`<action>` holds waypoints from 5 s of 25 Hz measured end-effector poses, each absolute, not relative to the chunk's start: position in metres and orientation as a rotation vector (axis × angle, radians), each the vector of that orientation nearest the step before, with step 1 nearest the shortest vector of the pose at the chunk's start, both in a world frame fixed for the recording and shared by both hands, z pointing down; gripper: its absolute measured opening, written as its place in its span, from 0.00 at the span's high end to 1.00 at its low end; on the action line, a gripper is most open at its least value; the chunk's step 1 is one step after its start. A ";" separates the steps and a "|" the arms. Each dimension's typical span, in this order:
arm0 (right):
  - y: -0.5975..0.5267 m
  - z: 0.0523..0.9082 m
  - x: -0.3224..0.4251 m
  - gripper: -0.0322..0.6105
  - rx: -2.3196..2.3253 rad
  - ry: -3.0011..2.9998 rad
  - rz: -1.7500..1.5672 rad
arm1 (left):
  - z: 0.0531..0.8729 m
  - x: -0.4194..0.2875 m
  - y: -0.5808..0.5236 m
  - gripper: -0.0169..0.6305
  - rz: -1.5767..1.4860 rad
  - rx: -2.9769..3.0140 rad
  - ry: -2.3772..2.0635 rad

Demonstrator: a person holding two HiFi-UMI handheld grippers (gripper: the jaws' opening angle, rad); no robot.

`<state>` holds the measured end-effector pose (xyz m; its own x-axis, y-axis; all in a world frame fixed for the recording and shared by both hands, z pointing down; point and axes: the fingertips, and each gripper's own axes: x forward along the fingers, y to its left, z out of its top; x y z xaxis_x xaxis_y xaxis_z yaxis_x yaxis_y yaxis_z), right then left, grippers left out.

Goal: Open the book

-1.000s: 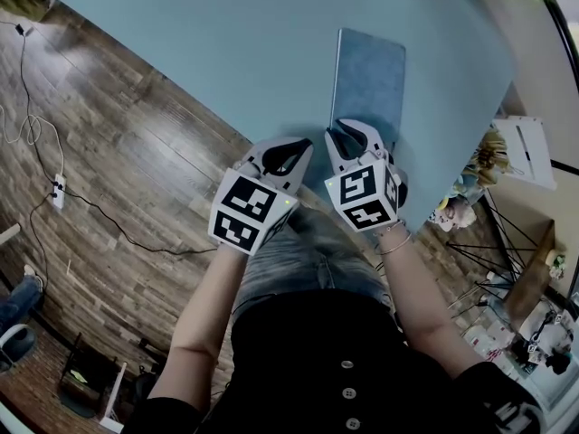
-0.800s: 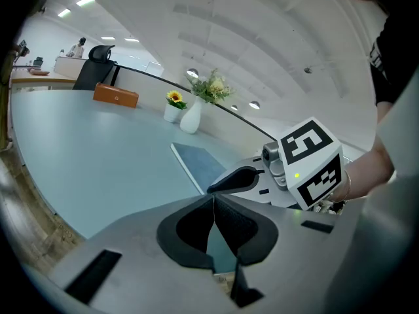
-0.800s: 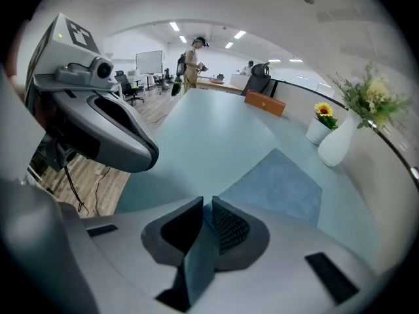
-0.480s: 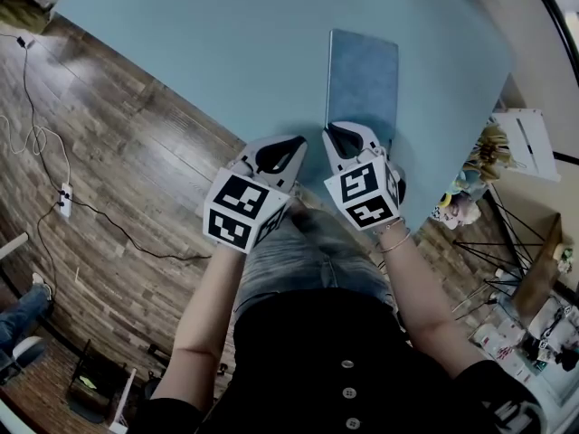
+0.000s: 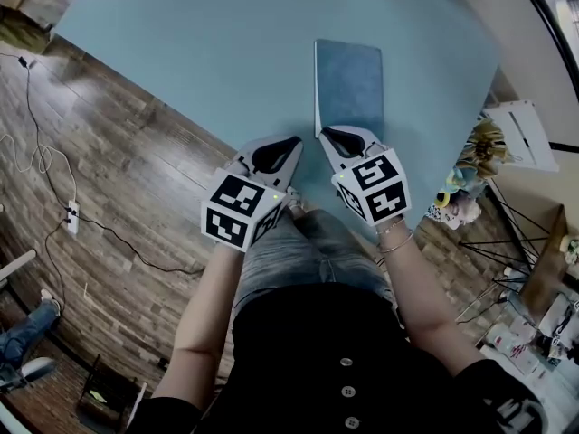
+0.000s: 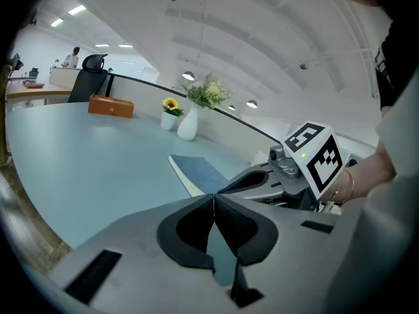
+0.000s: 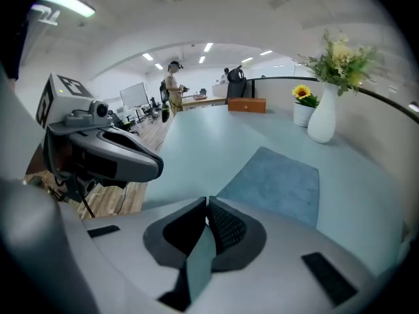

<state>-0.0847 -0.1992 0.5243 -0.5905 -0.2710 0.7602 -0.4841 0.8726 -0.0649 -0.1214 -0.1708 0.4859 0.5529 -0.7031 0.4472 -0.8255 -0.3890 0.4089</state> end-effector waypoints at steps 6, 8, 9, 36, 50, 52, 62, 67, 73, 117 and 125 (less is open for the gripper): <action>-0.203 0.507 -0.082 0.92 0.580 -2.280 0.449 | 0.475 -0.118 -0.174 0.95 0.283 2.224 -1.212; -0.206 0.499 -0.081 0.92 0.591 -2.303 0.474 | 0.472 -0.115 -0.176 0.95 0.291 2.239 -1.204; -0.207 0.495 -0.081 0.92 0.597 -2.314 0.483 | 0.470 -0.114 -0.177 0.95 0.296 2.246 -1.201; -0.227 0.431 -0.020 0.92 0.879 -2.452 0.596 | 0.424 -0.063 -0.214 0.95 0.367 2.461 -1.075; -0.240 0.417 0.035 0.92 1.045 -2.457 0.644 | 0.418 -0.031 -0.229 0.95 0.421 2.518 -1.001; -0.242 0.416 0.043 0.92 1.073 -2.451 0.652 | 0.418 -0.026 -0.231 0.95 0.429 2.525 -0.986; -0.252 0.423 0.088 0.92 1.221 -2.400 0.710 | 0.424 0.009 -0.237 0.95 0.495 2.567 -0.864; -0.255 0.433 0.111 0.92 1.286 -2.360 0.750 | 0.431 0.030 -0.239 0.95 0.529 2.576 -0.794; -0.259 0.444 0.128 0.92 1.324 -2.327 0.783 | 0.442 0.048 -0.245 0.95 0.565 2.562 -0.754; -0.276 0.554 0.180 0.90 1.264 -1.976 0.858 | 0.507 0.079 -0.270 0.95 0.634 2.400 -0.703; -0.276 0.550 0.180 0.88 1.259 -1.969 0.723 | 0.506 0.081 -0.264 0.95 0.645 2.411 -0.684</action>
<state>0.1800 -0.2761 0.5503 -0.2998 -0.5433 0.7842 -0.9216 0.3773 -0.0909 0.0808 -0.2635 0.5058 0.7556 -0.3244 0.5690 -0.5868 -0.7213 0.3680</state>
